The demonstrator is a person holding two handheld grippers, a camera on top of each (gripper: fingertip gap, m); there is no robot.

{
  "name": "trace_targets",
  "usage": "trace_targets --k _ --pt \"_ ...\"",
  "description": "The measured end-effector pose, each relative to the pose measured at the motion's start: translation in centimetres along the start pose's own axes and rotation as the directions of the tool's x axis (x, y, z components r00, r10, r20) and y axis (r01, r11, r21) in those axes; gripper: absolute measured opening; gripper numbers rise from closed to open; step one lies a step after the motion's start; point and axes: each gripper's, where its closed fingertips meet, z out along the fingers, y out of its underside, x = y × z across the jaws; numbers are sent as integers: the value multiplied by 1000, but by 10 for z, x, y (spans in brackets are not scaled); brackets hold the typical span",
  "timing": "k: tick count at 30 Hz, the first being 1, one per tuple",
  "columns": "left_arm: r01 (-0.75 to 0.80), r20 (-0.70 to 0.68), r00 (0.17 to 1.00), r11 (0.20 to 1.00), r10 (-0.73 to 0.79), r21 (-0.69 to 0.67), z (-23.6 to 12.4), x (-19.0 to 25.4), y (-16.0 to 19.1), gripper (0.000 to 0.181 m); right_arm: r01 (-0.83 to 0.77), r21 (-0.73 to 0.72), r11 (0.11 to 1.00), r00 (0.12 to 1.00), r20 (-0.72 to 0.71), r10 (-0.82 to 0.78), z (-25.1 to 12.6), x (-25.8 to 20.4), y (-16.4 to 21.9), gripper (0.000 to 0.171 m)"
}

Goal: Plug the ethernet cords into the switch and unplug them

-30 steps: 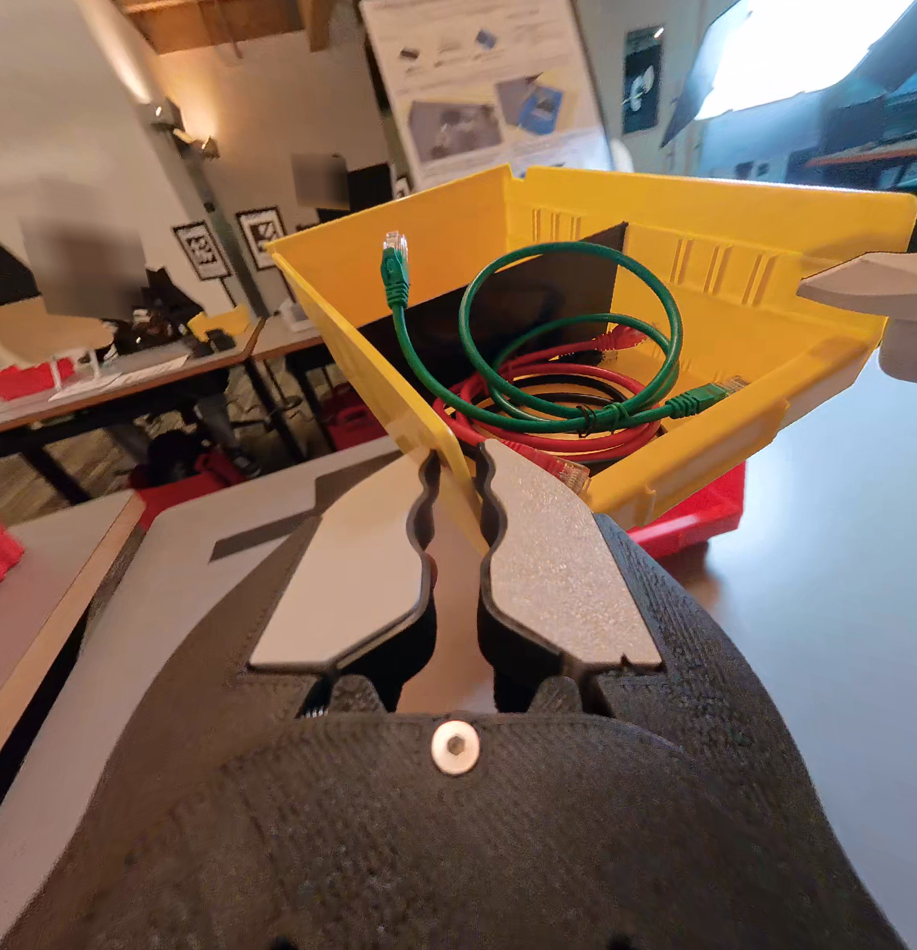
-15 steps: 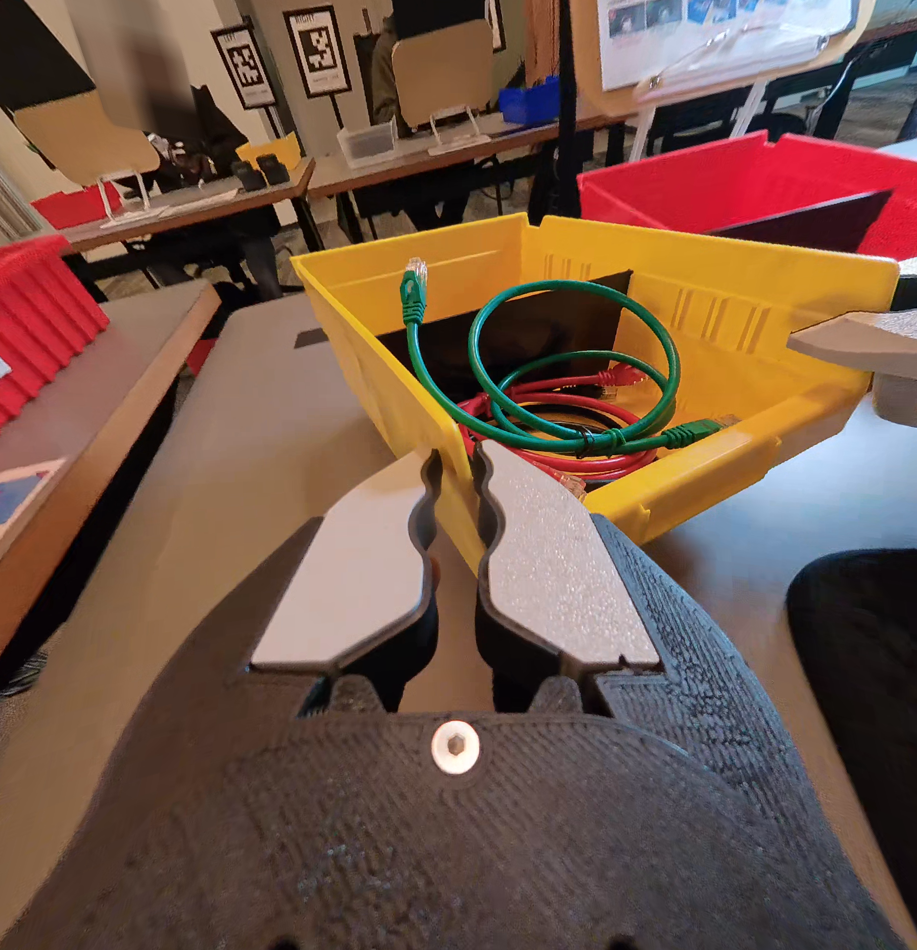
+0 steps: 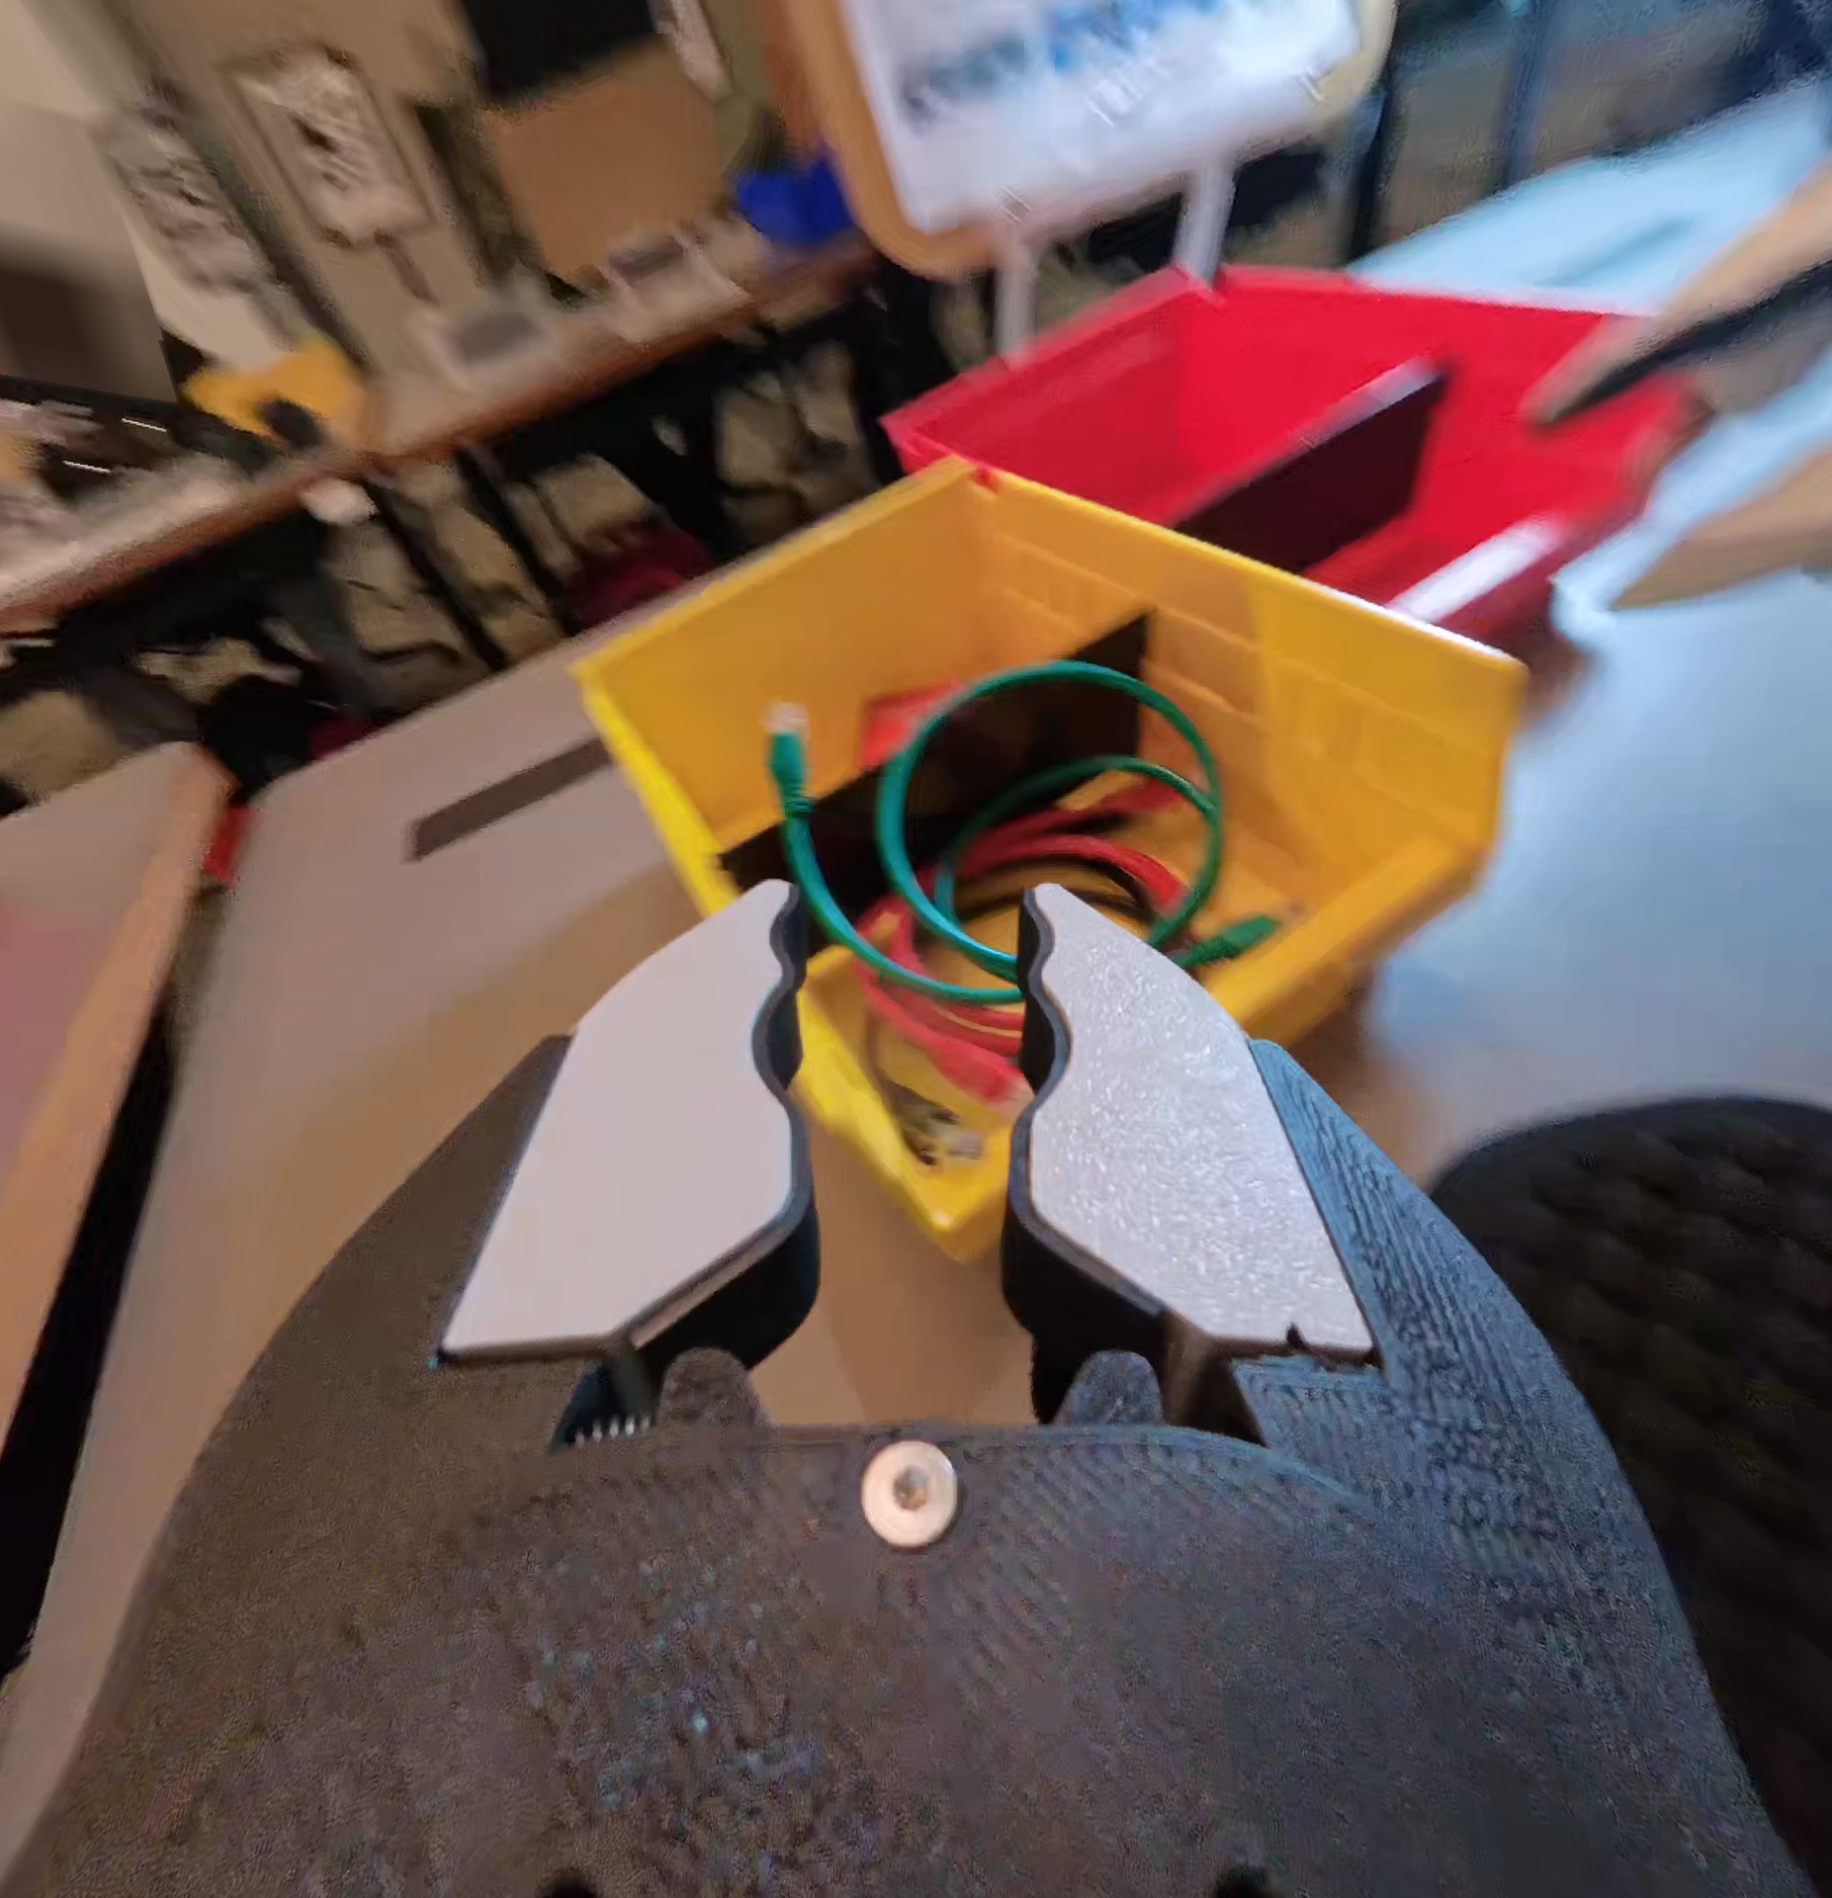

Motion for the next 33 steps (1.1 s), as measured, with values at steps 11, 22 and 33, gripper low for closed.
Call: trace_targets --k 11,22,33 --pt "-517 -501 818 744 282 -424 68 89 73 48 309 -466 829 942 272 -198 57 37 108 36" --pt "-532 -550 774 793 313 -297 87 110 70 24 96 -541 836 991 -25 -130 -57 46 176 35" --pt "-623 -569 729 712 380 -323 100 110 80 28 -101 -612 785 964 -255 -74 -119 94 244 36"
